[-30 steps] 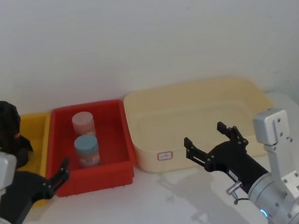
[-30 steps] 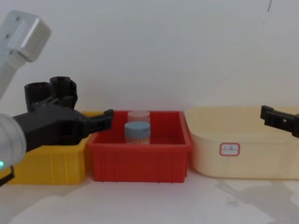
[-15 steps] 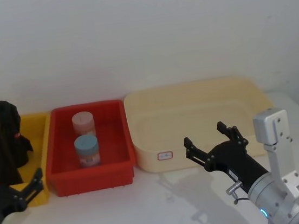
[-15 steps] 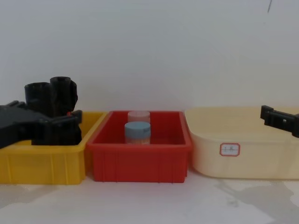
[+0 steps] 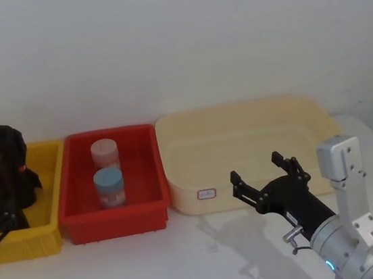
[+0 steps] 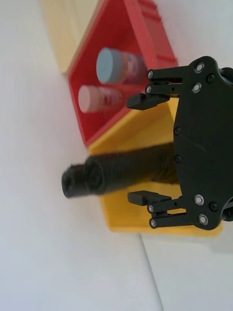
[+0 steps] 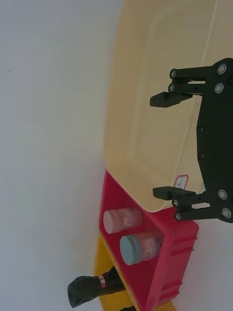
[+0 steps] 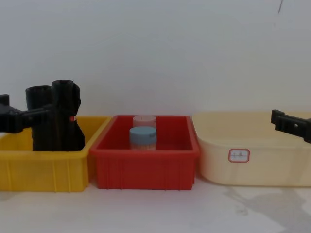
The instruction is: Pick up the garbage bag with the one hand and transfer it to the other hand.
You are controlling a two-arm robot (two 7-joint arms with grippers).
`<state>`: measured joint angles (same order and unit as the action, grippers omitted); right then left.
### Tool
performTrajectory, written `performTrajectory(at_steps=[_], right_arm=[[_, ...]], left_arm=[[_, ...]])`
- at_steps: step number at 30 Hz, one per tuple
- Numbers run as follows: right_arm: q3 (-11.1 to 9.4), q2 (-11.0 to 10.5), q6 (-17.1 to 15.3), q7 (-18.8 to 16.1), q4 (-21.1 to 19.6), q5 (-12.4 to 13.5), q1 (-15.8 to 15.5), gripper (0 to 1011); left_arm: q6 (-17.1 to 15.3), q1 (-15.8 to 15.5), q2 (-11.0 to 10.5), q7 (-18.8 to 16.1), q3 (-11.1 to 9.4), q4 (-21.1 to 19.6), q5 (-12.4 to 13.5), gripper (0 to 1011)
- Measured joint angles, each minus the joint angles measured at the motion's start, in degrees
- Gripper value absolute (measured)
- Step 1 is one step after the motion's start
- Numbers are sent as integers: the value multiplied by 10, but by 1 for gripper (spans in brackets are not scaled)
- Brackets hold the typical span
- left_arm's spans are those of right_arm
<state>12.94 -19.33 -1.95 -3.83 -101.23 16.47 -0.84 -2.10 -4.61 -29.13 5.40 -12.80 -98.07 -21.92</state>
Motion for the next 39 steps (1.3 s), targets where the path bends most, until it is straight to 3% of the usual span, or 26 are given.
performTrajectory(at_steps=[13, 33, 39], right_arm=[[0, 0, 0, 0, 0, 0, 0, 1000], [0, 0, 0, 0, 0, 0, 0, 1000], [0, 0, 0, 0, 0, 0, 0, 1000]], left_arm=[[-27, -62, 13, 6, -6, 61, 12, 1001], [-25, -149, 42, 54, -38, 150, 31, 999], [-24, -159, 45, 60, -41, 161, 33, 890]])
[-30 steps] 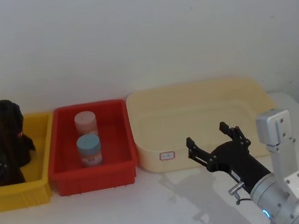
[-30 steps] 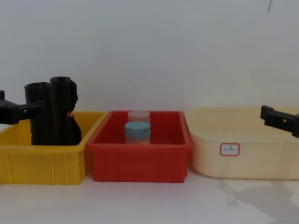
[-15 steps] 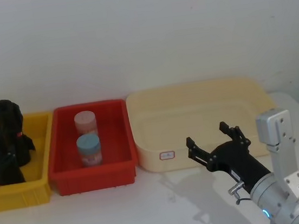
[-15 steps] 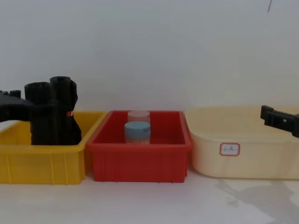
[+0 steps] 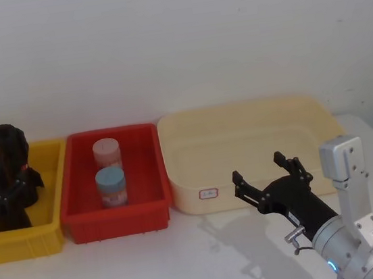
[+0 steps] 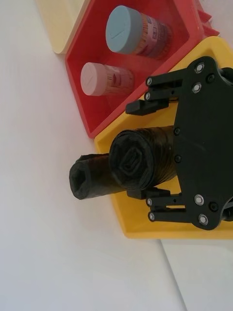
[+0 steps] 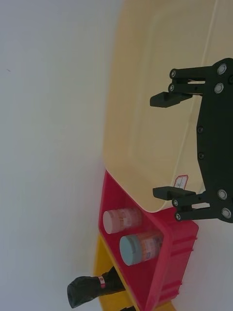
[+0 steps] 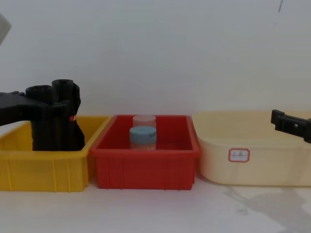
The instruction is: Pick up the garbage bag with the one hand and transfer it to the other hand.
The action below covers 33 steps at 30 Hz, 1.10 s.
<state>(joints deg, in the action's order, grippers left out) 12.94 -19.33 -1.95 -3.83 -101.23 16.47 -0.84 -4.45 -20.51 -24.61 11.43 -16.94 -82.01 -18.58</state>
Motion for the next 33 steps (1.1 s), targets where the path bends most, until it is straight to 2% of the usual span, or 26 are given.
performTrajectory(at_steps=[1, 3, 7, 11, 23, 33], right_arm=[[0, 0, 0, 0, 0, 0, 0, 1000], [0, 0, 0, 0, 0, 0, 0, 1000], [0, 0, 0, 0, 0, 0, 0, 1000], [0, 0, 0, 0, 0, 0, 0, 1000], [0, 0, 0, 0, 0, 0, 0, 1000], [0, 0, 0, 0, 0, 0, 0, 1000]], left_arm=[[0, -2, 1, 1, -1, 2, 1, 841], [1, -4, 2, 2, -2, 4, 1, 816], [1, -9, 3, 5, -3, 9, 2, 697], [1, -12, 4, 7, -4, 12, 3, 544], [2, -13, 4, 14, -3, 5, 4, 440], [2, -31, -2, 52, 1, -31, -9, 393]])
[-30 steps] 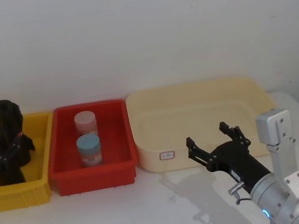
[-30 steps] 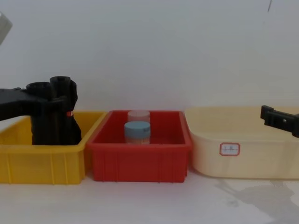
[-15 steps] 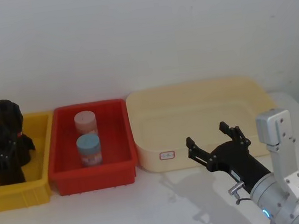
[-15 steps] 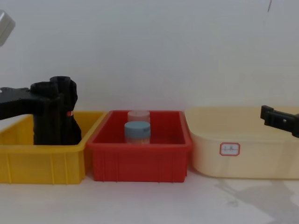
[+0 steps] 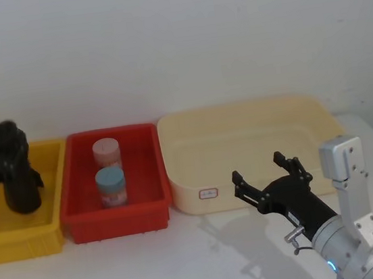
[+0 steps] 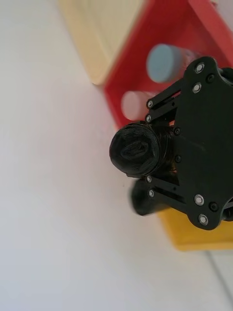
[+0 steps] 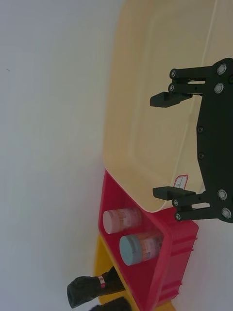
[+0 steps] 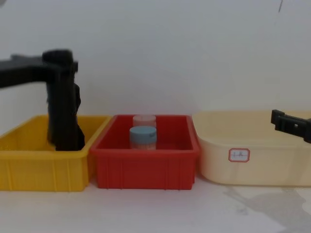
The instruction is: Pick up the garbage bag with the one hand and transfer it to the other hand.
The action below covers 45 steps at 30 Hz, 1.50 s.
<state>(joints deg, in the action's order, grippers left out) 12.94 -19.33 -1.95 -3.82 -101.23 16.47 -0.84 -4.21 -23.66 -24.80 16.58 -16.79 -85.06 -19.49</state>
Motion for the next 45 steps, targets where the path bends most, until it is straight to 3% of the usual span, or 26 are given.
performTrajectory(at_steps=[8, 16, 29, 36, 45], right_arm=[[0, 0, 0, 0, 0, 0, 0, 1000], [0, 0, 0, 0, 0, 0, 0, 999], [7, 0, 1, -3, 4, -14, 12, 1000], [24, -2, 3, -19, 18, -35, 45, 1000], [45, 0, -10, -65, 39, -38, 94, 999]], left_arm=[[-5, -40, 0, 38, 1, -27, -17, 371], [-6, -82, 19, 59, -8, -23, -32, 371], [-18, -139, 75, 67, -41, 35, -50, 371], [-27, -164, 103, 69, -66, 77, -51, 371], [-40, -191, 130, 78, -90, 123, -56, 371]])
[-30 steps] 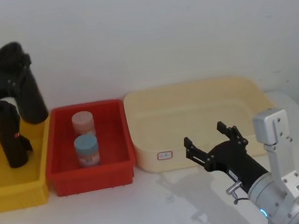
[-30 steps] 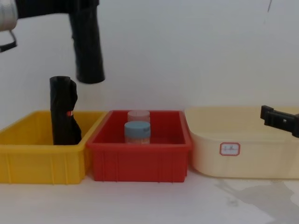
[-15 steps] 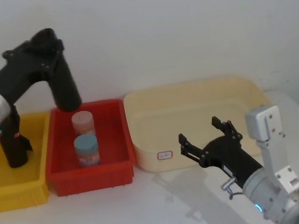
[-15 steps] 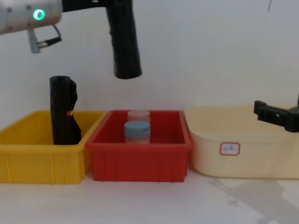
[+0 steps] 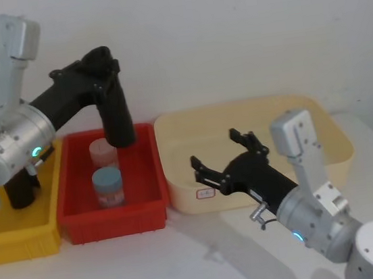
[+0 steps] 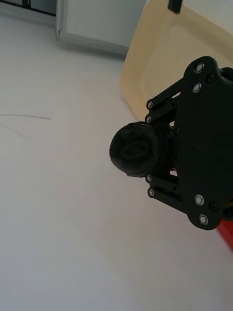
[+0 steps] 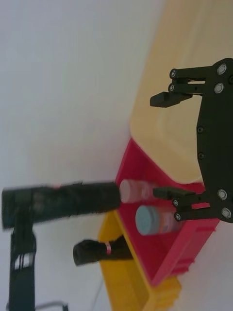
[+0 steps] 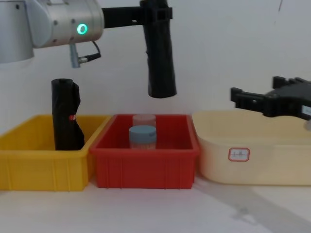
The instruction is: Pick up the garbage bag with the one hand and transfer it to the other hand.
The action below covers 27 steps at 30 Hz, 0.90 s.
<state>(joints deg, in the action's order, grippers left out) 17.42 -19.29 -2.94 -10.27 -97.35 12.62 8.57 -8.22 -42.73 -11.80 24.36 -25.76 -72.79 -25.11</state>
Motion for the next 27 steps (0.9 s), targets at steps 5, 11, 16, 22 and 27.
performTrajectory(at_steps=[5, 11, 16, 22, 27], right_arm=[[11, 6, -14, -24, 13, 3, 28, 1000], [27, 16, -31, -49, 34, 8, 61, 999], [35, 24, -38, -61, 50, 8, 82, 1000], [45, 34, -40, -71, 76, 5, 108, 1000], [52, 42, -39, -74, 101, -5, 130, 1000]], left_arm=[[-5, -10, 11, 4, -8, 17, -4, 371], [-11, -21, 25, 9, -18, 34, -11, 371], [-15, -27, 31, 12, -24, 42, -14, 371], [-20, -31, 36, 18, -32, 44, -19, 371], [-26, -32, 36, 23, -38, 42, -24, 371]])
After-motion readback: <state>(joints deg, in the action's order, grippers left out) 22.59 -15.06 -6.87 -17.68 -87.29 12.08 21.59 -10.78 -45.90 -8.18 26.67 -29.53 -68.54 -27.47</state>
